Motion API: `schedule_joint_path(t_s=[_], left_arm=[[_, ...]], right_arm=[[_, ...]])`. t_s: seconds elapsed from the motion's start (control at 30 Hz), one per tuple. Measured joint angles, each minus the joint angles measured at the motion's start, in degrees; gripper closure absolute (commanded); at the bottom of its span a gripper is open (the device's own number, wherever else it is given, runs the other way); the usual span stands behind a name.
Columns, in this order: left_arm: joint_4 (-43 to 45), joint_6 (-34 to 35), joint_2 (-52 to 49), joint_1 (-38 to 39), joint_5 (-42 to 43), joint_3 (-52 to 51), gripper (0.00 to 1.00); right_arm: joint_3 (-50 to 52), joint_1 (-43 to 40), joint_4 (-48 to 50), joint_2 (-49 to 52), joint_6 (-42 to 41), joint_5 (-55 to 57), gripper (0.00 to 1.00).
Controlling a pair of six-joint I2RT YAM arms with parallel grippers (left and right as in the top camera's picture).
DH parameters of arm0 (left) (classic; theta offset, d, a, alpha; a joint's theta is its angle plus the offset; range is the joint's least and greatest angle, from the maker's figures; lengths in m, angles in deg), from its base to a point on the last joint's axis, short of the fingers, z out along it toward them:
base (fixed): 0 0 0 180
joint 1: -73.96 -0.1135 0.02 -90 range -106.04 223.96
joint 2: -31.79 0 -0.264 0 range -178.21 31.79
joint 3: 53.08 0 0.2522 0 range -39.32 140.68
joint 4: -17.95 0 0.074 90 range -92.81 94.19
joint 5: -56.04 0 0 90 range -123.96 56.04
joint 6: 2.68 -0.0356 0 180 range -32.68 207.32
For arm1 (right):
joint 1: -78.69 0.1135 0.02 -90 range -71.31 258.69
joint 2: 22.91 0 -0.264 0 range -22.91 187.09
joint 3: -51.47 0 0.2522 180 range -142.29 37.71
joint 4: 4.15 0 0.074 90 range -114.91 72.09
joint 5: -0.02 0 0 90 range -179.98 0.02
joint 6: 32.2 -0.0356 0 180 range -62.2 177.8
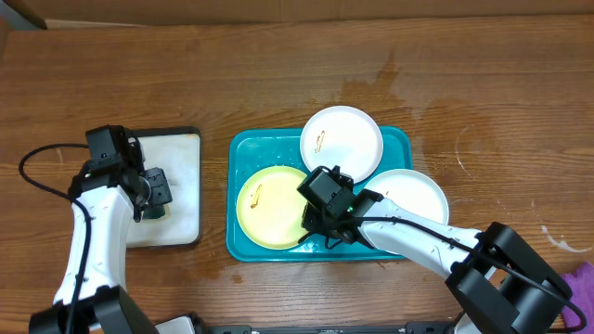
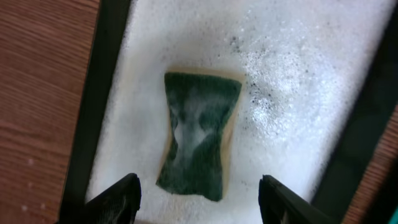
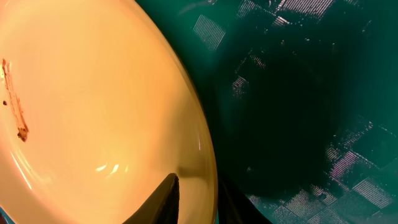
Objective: Clean dirty plates on tray and stack at the side
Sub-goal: 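Grasp the green-and-yellow sponge with the left gripper and lift it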
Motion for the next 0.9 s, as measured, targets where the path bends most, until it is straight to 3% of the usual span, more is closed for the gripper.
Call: schedule_joint_path(t_s=[0.27,0.43,0.5,0.63,0.77,0.9], left_arm=[[5.3,-4.1,-10.2,0.0,-0.5,-0.1,0.32],[8.9,-5.8,-15.2,0.0,-0.3,-0.6,0.49],[10.2,-6.6,-15.3,0.0,1.2,-0.7,0.51],[10.9,-6.9,-15.3,0.0,7.0,-0.5,0.48],[9.9,-6.7,-15.3,0.0,11.7,1.4,0.33],[10.5,-6.6,-15.3,0.0,13.1,3.4,0.31]], right_arm=[[0.0,0.0,-0.1,0.0,0.0,0.0,0.77],[0.0,0.0,0.0,0.0,0.0,0.0,0.76],[0.0,0.0,0.1,0.0,0.0,0.0,0.76],[0.0,0.0,0.3,0.0,0.0,0.0,0.76],[0.0,0.0,0.3,0.0,0.0,0.0,0.76],[0.0,0.0,0.3,0.0,0.0,0.0,0.76]])
